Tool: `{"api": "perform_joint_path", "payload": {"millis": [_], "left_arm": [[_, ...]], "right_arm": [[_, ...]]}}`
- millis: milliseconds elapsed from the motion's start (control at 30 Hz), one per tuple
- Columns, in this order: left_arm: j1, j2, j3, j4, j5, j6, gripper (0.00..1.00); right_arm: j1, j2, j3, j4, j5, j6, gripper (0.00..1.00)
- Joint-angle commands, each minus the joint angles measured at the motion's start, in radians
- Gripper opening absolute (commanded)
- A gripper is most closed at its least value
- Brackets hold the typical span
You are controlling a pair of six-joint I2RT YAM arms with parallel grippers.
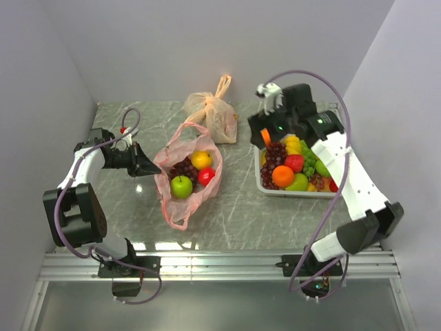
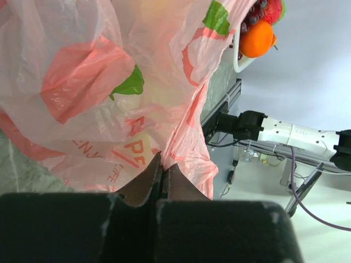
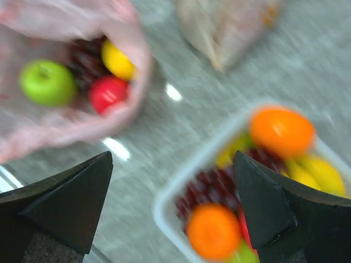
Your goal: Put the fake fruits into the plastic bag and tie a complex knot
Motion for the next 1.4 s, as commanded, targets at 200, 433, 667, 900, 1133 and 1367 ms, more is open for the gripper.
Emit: {"api": "perform_joint_path", "payload": {"millis": [200,433,667,900,1133,1367], "left_arm": [[-0.009,-0.011,0.008,0.024,0.005,0.031,0.0],[-0.009,0.0,0.036,0.025,0.0,0.026,0.01],[-0.011,0.003,0.042,0.024,-0.001,0.026,0.0],[-0.009,0.016,0.062,0.018,0.002,0.026,0.0],[-0.009,0.019,0.063,0.024,0.009,0.017,0.01],[-0.009,0.02,0.068,0.019,0.006,0.021,0.0]], "right_arm": [[-0.083,-0.235,-0.377,-0.046,0.243,-0.137,0.96],[-0.081,-0.219,-0.521,0.051,0.309,-0.057,0.94],[-0.081,-0.2,-0.558,0.086,0.332,-0.037,0.94],[-0.081,-0.177,-0.581,0.066,0.281,-0.019,0.93],[-0.081,-0.177,-0.644,0.089,0.275,0.003,0.93],[-0.081,-0.182,-0.607,0.069,0.284,0.003,0.71]]}}
